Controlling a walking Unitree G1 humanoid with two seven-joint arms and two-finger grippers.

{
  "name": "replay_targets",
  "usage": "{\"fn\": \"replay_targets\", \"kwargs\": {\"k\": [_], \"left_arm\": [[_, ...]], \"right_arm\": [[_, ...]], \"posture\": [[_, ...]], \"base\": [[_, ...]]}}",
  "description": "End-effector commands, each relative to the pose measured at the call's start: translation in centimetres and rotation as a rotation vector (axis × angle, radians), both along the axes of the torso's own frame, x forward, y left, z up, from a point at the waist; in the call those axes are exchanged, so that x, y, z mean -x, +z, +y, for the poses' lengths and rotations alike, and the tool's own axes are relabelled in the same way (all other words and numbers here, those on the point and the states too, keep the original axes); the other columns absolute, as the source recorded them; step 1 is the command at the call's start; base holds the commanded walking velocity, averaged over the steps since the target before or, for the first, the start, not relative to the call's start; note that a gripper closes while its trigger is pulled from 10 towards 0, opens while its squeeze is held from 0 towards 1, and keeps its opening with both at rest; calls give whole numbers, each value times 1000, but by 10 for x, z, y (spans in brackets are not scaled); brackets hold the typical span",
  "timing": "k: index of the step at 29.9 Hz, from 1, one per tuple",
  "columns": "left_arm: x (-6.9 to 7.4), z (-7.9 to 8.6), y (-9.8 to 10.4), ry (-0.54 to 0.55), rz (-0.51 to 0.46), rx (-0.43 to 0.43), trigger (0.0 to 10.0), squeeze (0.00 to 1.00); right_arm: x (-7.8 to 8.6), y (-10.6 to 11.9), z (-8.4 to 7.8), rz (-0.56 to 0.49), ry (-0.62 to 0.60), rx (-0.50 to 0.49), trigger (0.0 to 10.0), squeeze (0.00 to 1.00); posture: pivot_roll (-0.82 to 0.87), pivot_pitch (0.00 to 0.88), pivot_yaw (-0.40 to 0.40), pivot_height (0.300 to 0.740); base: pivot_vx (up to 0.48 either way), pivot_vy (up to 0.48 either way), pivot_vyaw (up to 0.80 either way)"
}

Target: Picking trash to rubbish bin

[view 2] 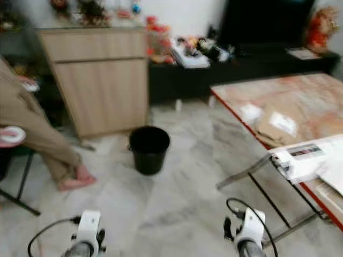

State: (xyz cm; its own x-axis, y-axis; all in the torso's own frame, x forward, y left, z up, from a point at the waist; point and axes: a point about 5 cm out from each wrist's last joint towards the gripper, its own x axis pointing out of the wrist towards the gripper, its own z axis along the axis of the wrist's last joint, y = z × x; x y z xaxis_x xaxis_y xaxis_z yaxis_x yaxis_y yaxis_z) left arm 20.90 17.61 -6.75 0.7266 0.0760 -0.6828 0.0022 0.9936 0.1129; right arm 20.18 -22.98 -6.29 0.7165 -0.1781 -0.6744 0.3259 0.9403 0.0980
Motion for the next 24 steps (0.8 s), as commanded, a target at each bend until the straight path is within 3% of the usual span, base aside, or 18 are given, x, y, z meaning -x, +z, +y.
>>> {"fn": "replay_targets", "kwargs": {"k": [1, 14, 19, 24], "left_arm": [[10, -6, -7, 0, 50, 24, 10000, 0], [11, -4, -7, 4, 51, 27, 10000, 0], [11, -5, -8, 4, 52, 31, 10000, 0], [11, -5, -7, 3, 52, 33, 10000, 0]], "right_arm": [[-4, 2, 1, -20, -8, -12, 10000, 0], [-5, 3, 0, -34, -25, -23, 10000, 0], [-5, 3, 1, -31, -25, -32, 10000, 0], [-5, 3, 1, -32, -23, -33, 10000, 0]], "posture": [[106, 0, -80, 740], [106, 0, -79, 740], [106, 0, -79, 740], [106, 0, -79, 740]], "base": [[480, 0, 0], [480, 0, 0], [480, 0, -723], [480, 0, 0]]}}
